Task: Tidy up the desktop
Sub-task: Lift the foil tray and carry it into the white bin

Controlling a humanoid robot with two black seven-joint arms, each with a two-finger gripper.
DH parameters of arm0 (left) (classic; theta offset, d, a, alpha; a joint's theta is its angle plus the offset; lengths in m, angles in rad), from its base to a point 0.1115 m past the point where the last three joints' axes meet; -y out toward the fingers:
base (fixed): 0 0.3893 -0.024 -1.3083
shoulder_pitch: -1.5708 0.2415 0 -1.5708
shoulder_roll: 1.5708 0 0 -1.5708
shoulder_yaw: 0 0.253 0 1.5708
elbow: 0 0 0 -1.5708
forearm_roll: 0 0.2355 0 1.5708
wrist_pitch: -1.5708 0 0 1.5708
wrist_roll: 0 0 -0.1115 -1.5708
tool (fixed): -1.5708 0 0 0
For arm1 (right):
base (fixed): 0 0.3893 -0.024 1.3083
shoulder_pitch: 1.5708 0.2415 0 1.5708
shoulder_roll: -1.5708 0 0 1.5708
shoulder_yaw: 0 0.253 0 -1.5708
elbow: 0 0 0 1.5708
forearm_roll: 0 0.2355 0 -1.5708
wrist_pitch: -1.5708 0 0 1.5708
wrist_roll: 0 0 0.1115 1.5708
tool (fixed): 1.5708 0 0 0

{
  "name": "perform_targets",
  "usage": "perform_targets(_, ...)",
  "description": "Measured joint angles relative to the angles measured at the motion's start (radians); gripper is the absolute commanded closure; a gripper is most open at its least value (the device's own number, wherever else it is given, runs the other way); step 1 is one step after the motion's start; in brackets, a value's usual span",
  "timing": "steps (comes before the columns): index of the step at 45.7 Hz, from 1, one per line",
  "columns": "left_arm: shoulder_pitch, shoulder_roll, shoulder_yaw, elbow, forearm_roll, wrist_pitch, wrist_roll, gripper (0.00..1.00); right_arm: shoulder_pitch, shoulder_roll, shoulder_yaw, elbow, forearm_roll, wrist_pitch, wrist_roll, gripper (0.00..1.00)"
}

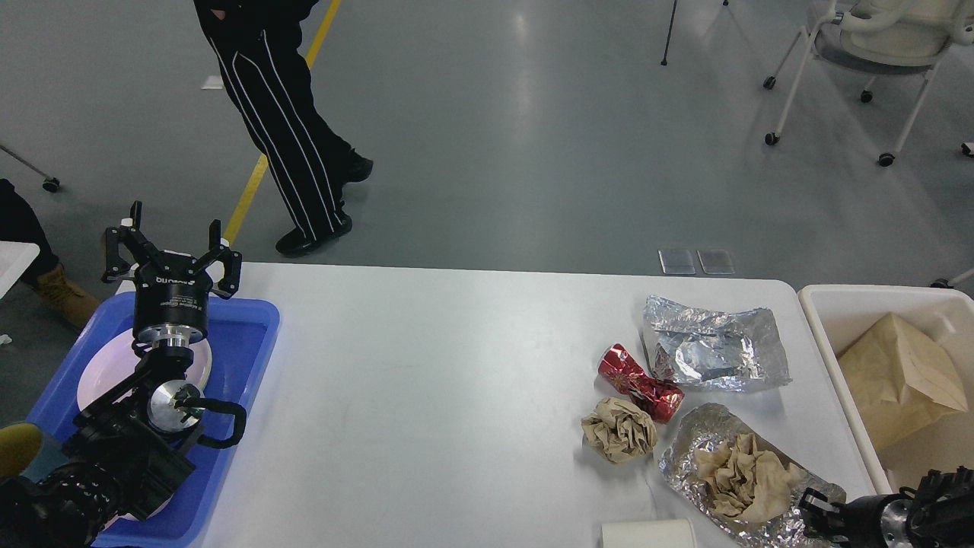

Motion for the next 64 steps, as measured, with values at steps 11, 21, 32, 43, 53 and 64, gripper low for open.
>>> perform_targets(11,0.0,0.0,0.0,0.0,0.0,0.0,0.0,0.03,0.139,-0.107,-0.008,-0.007,-0.028,0.183,0.046,1.0)
perform_targets(21,0.0,0.0,0.0,0.0,0.0,0.0,0.0,0.03,0.429,-0.221,-0.009,-0.014,-0.12,0.497,0.128,1.0)
perform_targets(32,0.001,0.001,0.0,0.0,0.0,0.0,0.0,0.03,0.77,-0.211,0.001,-0.019,-0.132,0.815,0.125,1.0)
perform_targets(43,0.001,0.002,0.0,0.0,0.0,0.0,0.0,0.03,0.998,0.026,0.002,-0.017,-0.131,0.932,0.104,1.0)
perform_targets(53,0.001,0.002,0.0,0.0,0.0,0.0,0.0,0.03,1.069,0.194,0.003,-0.007,-0.13,0.938,0.087,1.0)
perform_targets(64,-0.001,0.002,0.0,0.0,0.0,0.0,0.0,0.03,0.983,0.184,-0.042,-0.111,-0.135,0.914,0.081,1.0)
